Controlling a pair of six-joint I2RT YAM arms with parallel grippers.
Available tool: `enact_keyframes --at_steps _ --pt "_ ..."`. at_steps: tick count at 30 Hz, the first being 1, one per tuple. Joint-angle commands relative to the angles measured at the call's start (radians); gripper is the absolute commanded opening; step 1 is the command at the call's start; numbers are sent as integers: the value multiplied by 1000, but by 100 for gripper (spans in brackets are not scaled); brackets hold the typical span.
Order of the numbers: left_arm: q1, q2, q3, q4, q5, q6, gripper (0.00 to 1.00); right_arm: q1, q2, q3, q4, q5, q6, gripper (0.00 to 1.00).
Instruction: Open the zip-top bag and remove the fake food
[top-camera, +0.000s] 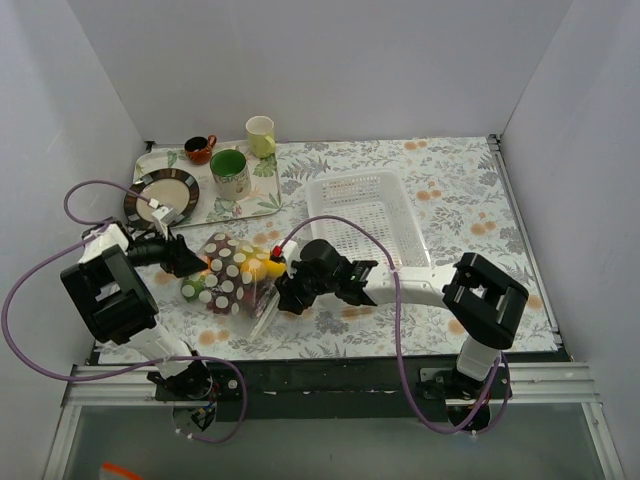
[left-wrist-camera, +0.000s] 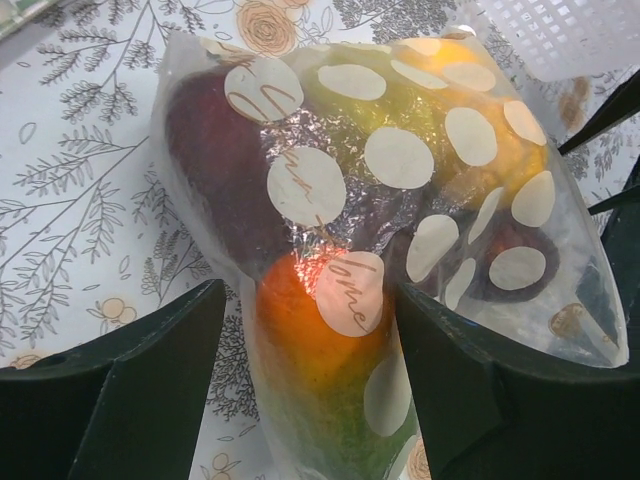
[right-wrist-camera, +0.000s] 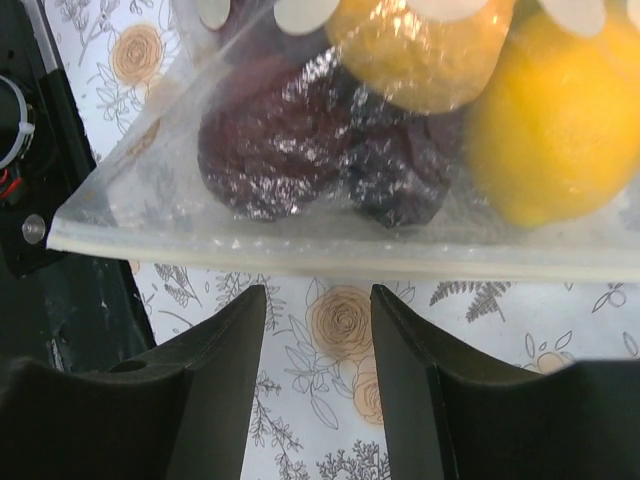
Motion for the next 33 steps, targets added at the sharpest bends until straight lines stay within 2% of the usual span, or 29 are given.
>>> enact_keyframes --at_steps 1,8,15,19,25,33 --pt "-19 12 -19 -40 48 45 67 3 36 83 52 23 -28 55" --pt "-22 -8 -35 34 1 4 65 3 124 139 24 11 -51 55" --pt "-24 -36 -70 225 -98 -107 62 7 73 76 75 65 -54 55" --pt "-47 -51 -96 239 -125 -105 62 11 74 70 133 103 -65 62" --pt "-96 -106 -141 253 -141 -113 62 15 139 149 156 212 -106 68" --pt "-162 -112 -141 255 -124 -156 62 17 274 314 50 180 -129 67"
